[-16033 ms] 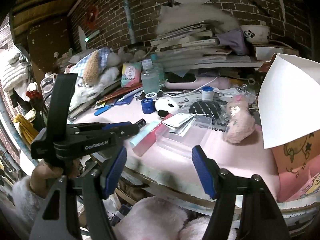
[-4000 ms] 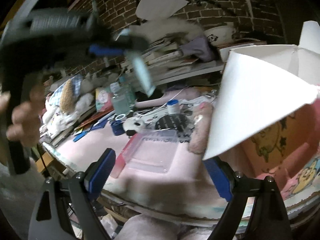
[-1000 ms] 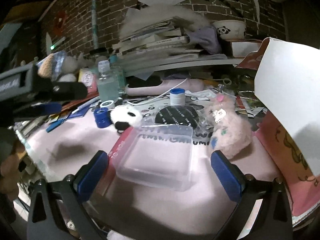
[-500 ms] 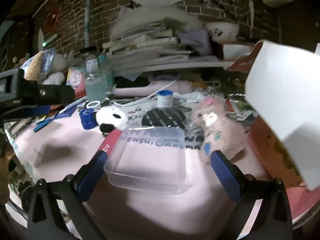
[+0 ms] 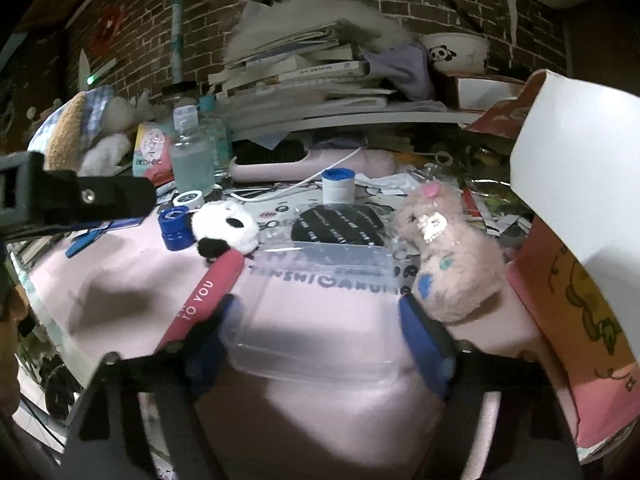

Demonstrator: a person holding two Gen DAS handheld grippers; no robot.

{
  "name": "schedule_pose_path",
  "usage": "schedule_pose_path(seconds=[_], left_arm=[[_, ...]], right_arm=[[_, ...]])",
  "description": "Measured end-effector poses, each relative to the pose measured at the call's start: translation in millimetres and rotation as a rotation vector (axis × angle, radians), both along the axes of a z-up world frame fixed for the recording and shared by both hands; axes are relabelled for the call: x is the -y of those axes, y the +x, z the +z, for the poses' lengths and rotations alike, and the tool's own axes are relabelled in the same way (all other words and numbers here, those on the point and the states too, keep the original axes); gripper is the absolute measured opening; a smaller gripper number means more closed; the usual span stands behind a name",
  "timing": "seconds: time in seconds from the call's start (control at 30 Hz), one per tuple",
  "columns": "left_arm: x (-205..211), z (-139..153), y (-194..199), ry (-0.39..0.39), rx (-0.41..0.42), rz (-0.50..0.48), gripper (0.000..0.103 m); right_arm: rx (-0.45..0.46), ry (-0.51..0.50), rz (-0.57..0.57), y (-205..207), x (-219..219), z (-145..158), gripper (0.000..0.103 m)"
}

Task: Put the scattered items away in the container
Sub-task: 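Grasp the clear plastic container by its sides with the right tool, then lift the clear container with the right tool over the white box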

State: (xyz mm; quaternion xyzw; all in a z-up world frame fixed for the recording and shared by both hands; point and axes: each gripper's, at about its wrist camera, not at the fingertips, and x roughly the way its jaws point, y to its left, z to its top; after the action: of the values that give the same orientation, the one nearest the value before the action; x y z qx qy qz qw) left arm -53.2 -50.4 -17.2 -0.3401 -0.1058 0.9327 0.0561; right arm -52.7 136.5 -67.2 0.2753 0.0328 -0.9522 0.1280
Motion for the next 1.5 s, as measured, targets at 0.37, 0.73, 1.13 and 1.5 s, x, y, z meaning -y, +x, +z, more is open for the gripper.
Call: schedule_pose_path(seconds=[0.37, 0.73, 1.13, 1.5], left_arm=[[7, -3, 4, 0.012, 0.009, 0.017, 0.096], [20, -4, 9, 0.017, 0.021, 0.063, 0.096], [19, -6, 8, 0.019, 0.028, 0.060, 0.096], [21, -5, 7, 0.009, 0.035, 0.074, 0.096]], right_arm=[[-0.078, 0.008, 0.012, 16, 1, 13, 0.073], [-0.218, 0.085, 0.059, 32, 19, 48, 0.073], [-0.277, 0.050, 0.083, 39, 15, 75, 0.073], [-0.371, 0.026, 0.182, 54, 37, 110, 0.073]])
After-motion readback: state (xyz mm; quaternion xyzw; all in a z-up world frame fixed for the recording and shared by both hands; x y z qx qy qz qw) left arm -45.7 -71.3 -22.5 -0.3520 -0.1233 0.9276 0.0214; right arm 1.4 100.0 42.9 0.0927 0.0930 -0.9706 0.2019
